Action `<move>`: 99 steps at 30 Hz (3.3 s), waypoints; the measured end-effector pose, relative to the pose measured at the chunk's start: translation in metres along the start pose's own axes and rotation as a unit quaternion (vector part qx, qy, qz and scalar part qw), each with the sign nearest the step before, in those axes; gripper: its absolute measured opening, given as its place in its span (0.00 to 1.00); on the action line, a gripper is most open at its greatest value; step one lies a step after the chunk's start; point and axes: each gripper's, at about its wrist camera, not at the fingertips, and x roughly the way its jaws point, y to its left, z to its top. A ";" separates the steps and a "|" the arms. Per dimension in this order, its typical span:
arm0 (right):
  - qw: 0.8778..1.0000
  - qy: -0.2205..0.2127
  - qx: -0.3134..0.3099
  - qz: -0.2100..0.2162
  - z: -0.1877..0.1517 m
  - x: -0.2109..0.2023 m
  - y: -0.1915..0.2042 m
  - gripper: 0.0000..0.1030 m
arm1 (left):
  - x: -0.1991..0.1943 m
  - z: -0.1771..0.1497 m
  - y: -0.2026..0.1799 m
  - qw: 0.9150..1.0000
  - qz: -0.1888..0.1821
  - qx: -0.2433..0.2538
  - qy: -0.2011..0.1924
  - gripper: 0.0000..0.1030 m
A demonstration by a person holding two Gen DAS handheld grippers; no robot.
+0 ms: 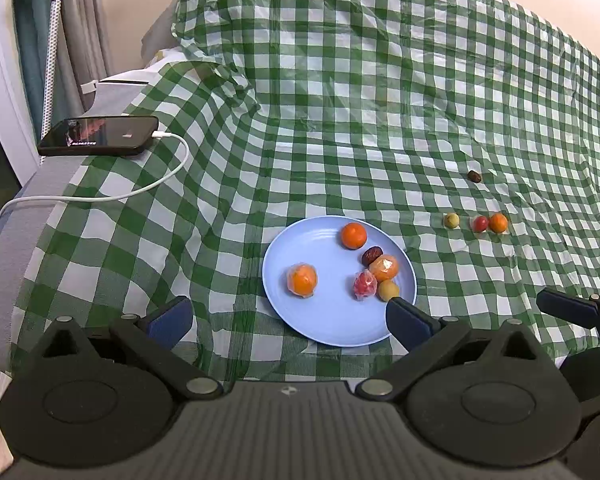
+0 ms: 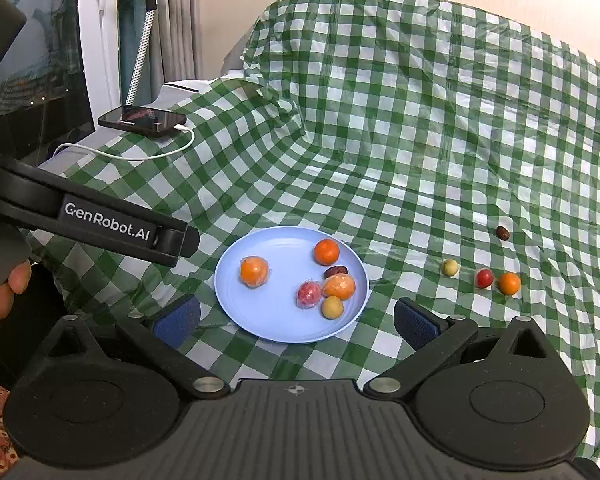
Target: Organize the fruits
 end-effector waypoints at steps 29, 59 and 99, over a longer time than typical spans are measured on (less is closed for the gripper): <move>0.995 0.005 0.093 -0.044 -0.016 0.027 -0.055 0.99 | 0.041 0.026 -0.026 0.999 0.000 0.029 0.041 1.00; 0.976 0.043 0.122 -0.174 -0.043 0.218 -0.311 0.66 | 0.308 0.104 -0.251 0.964 -0.098 0.235 0.079 1.00; 0.997 -0.016 0.073 -0.020 -0.011 0.034 -0.111 0.36 | 0.060 0.026 -0.071 0.987 -0.075 0.136 0.052 0.28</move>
